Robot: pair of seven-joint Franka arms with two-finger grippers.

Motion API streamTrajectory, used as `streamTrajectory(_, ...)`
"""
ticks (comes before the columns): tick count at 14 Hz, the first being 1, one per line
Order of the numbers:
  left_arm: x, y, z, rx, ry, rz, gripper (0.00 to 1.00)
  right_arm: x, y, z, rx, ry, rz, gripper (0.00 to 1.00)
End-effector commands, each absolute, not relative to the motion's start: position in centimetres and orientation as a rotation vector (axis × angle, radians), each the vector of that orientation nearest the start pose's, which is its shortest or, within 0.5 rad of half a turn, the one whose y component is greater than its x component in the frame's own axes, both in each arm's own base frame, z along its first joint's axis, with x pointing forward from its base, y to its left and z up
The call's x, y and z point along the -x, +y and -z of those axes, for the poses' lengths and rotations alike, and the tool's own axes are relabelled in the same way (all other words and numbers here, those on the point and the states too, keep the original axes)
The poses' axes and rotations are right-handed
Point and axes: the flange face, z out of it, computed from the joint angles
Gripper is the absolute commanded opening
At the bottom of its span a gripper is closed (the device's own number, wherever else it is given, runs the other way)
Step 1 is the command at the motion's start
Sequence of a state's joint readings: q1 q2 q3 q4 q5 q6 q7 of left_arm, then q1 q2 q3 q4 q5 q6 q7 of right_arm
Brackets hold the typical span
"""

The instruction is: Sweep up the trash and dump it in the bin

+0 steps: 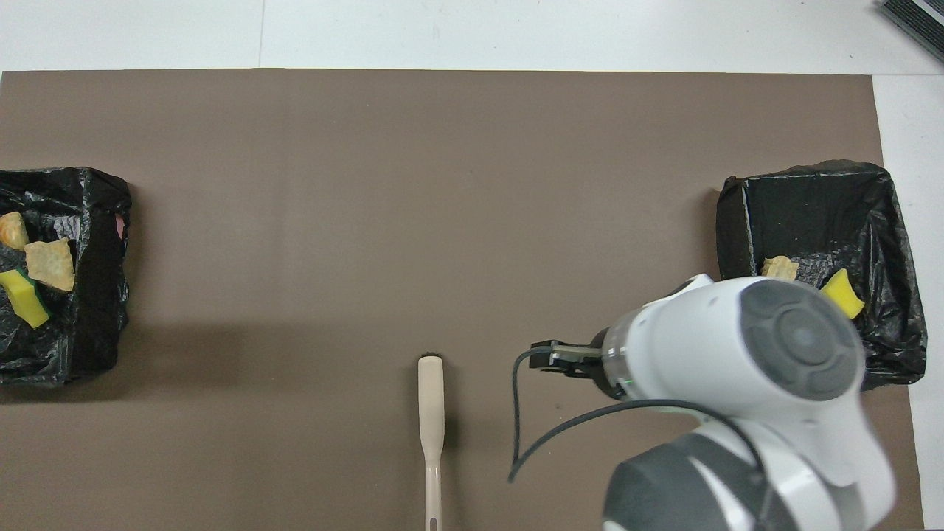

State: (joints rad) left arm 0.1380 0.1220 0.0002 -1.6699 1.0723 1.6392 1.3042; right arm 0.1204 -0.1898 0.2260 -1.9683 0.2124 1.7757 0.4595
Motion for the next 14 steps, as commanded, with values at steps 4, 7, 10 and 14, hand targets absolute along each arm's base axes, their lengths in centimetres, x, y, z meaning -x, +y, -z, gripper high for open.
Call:
streamTrajectory(4, -56.8, 13.3, -54.9, 1.731, 1.28, -1.064, 0.0, -51.3, 10.0, -60.5, 3.008, 0.219, -0.048, 1.0)
streamTrajectory(7, -57.0, 13.4, -54.8, 1.73, 1.263, -1.061, 0.0, -52.1, 7.7, -61.7, 3.129, 0.227, 0.028, 1.0)
streamTrajectory(10, -56.8, 13.2, -54.9, 1.904, 1.257, -0.961, 0.0, -53.9, 5.3, -63.7, 3.139, 0.272, 0.096, 1.0)
streamTrajectory(14, -57.0, 14.8, -59.1, 1.743, 1.328, -1.067, 0.0, -54.3, 2.5, -64.3, 3.141, 0.305, 0.067, 1.0)
